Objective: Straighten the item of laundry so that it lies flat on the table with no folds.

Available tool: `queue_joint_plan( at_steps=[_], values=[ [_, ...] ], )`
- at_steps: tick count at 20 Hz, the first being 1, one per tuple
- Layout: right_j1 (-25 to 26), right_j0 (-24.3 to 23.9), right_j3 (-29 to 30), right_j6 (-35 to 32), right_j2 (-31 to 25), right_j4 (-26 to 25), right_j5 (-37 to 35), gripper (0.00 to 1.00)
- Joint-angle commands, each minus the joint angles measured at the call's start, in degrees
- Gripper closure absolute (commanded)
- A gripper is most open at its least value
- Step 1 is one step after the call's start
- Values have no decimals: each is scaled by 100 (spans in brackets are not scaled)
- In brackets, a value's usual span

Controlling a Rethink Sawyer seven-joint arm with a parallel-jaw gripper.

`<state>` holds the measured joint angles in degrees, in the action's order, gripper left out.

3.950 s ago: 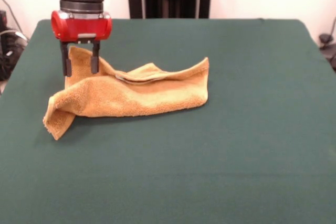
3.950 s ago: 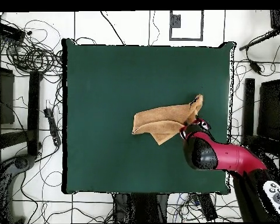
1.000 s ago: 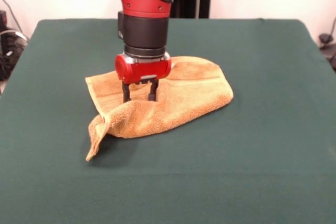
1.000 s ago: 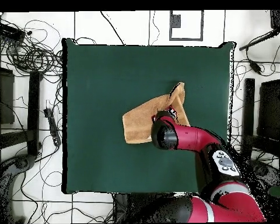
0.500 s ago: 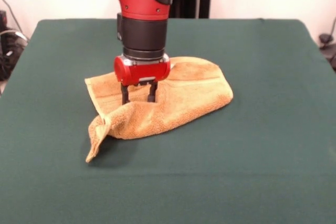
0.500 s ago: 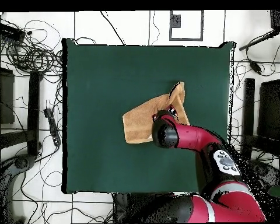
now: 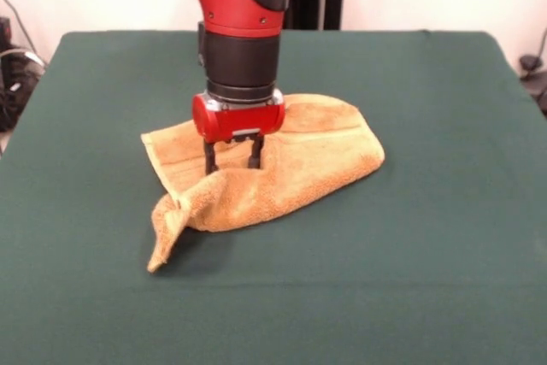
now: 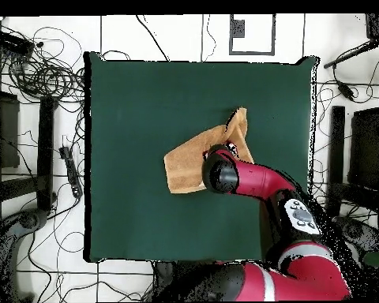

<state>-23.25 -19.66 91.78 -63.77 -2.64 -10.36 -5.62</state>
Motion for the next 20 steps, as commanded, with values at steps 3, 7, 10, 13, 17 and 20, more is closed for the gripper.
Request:
queue_joint_plan(
  at_steps=[3,7,10,13,17,20],
  values=[
    [-493,984,-232,-1703,-133,1063,-1343,0],
    [-311,1035,-365,-1724,-197,1279,-1174,0],
    [-78,1255,-618,-1838,-10,1468,-1052,0],
    [76,1361,-723,-1843,113,1598,-951,0],
    [149,1312,-644,-1689,89,1639,-714,0],
    [208,1254,-630,-1609,35,1622,-580,0]
  ],
)
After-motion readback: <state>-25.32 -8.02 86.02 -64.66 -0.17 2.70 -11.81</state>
